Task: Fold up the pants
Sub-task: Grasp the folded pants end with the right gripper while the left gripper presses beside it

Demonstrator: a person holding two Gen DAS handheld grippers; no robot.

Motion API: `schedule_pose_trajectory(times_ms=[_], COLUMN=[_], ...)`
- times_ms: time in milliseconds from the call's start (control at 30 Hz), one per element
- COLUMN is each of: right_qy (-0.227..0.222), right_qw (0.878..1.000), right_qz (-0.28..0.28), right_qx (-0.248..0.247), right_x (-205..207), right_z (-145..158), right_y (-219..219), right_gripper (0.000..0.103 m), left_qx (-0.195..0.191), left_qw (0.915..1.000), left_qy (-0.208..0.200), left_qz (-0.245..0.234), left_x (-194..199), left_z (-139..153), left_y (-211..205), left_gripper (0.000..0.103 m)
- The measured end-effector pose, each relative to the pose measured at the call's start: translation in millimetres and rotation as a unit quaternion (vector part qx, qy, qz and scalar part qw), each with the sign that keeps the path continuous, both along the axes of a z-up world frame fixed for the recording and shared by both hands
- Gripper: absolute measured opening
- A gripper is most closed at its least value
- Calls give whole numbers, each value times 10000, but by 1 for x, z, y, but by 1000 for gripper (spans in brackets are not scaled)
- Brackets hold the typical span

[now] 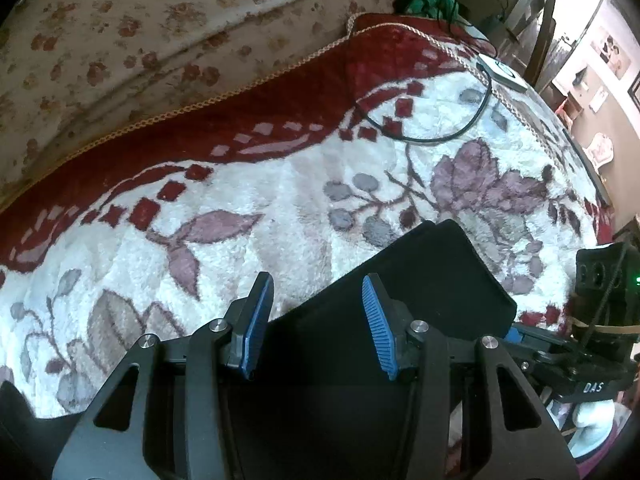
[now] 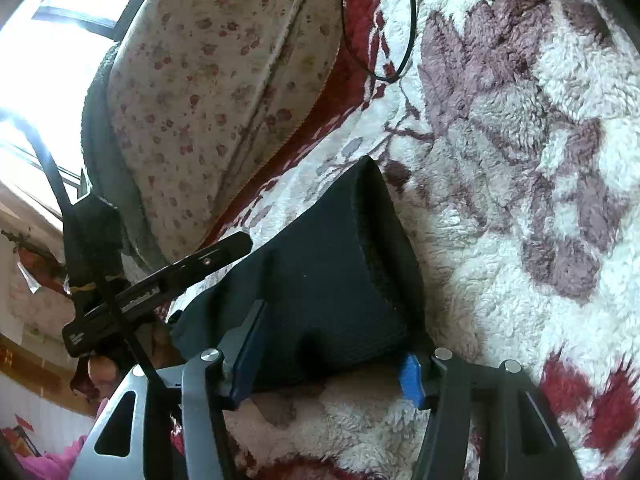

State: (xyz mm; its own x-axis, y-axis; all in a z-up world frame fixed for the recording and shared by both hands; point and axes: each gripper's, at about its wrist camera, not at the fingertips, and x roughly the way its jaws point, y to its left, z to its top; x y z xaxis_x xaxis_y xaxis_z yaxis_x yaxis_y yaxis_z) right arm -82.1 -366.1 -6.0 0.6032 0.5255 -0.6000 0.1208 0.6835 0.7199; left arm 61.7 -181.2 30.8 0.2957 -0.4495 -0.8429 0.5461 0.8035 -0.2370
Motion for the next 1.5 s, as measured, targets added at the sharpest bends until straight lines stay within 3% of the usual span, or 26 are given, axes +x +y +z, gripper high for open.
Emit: schedule_pose_trajectory(times_ms=[200,667,1067,1200,1500], right_qy=[-134,-351,-407,-419,-507], right_qw=[9998,9991,9986,9983,9975], right_qz=[63,77,192,230,352], right_qx=[128,209,260,324,333], right_x=[-1,-5,-7,-10,-9], right_z=[-1,-1,1,0,0], right_y=[0,2,4,5,10], right_gripper=[65,68,69,69,70], left_qx=[11,284,39,1,121], left_qw=[9998,9888,9818,9784,9682], left_qy=[137,326,629,709,651], left_qz=[-152,-1426,-1792,-1941,-2413], left_x=[6,14,19,19,19], left_z=[-2,-10,-17,-18,-21], left_y=[-8,-47,-58,-64,-82], left_gripper=[46,46,46,55,55])
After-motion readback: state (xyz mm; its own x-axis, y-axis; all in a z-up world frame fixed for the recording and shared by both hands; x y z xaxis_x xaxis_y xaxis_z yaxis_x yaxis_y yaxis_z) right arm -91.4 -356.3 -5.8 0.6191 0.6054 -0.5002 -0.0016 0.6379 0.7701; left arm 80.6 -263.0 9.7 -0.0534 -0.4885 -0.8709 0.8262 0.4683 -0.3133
